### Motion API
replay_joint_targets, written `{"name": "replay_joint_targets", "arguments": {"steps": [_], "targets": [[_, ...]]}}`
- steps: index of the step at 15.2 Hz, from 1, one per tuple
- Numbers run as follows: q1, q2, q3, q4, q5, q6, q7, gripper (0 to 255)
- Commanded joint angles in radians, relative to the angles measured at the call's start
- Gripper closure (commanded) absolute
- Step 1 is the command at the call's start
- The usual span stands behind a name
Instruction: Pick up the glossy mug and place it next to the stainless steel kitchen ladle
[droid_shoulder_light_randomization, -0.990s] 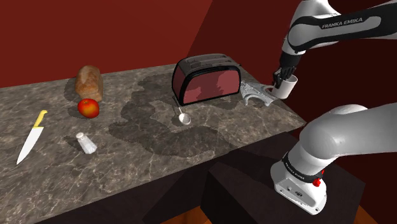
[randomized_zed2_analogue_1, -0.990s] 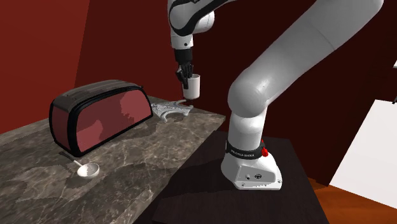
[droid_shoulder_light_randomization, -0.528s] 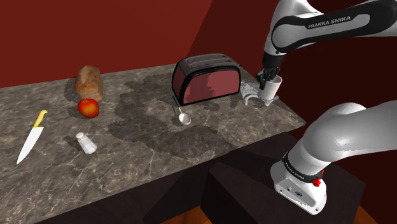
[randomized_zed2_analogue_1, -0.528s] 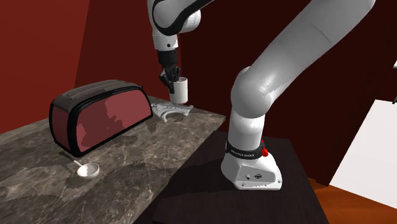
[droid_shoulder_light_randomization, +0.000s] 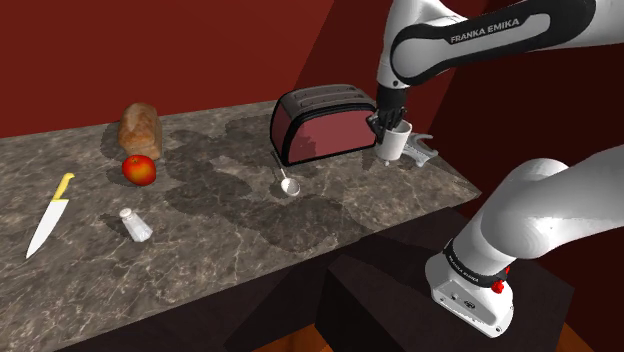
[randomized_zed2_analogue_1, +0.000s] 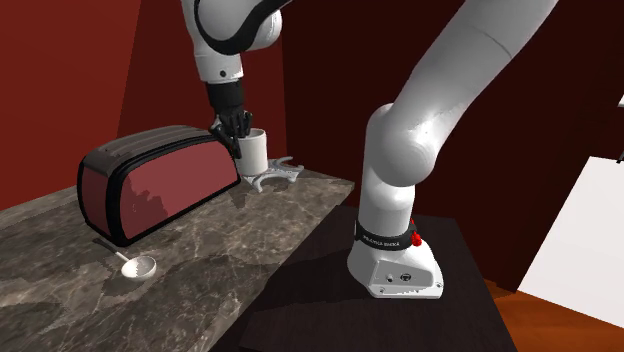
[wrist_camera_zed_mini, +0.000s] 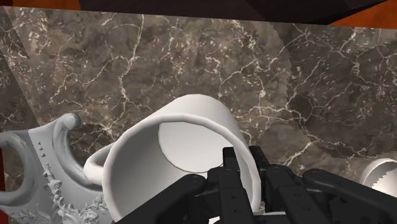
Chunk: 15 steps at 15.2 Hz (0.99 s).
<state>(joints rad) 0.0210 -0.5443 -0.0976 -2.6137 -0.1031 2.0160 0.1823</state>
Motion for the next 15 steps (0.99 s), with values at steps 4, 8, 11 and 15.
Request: {"name": "replay_joint_targets", "arguments": {"steps": [4,8,11,15], "targets": [[0.062,0.105,0.082,0.081,0.057,0.019,0.107,255],[0.082,0.161,0.112,0.102,0.073,0.053,0.146,255],[0.081,0.181,0.112,0.077,0.072,0.098,0.148,255],[0.081,0.212,0.112,0.046,0.07,0.16,0.15,255]]}}
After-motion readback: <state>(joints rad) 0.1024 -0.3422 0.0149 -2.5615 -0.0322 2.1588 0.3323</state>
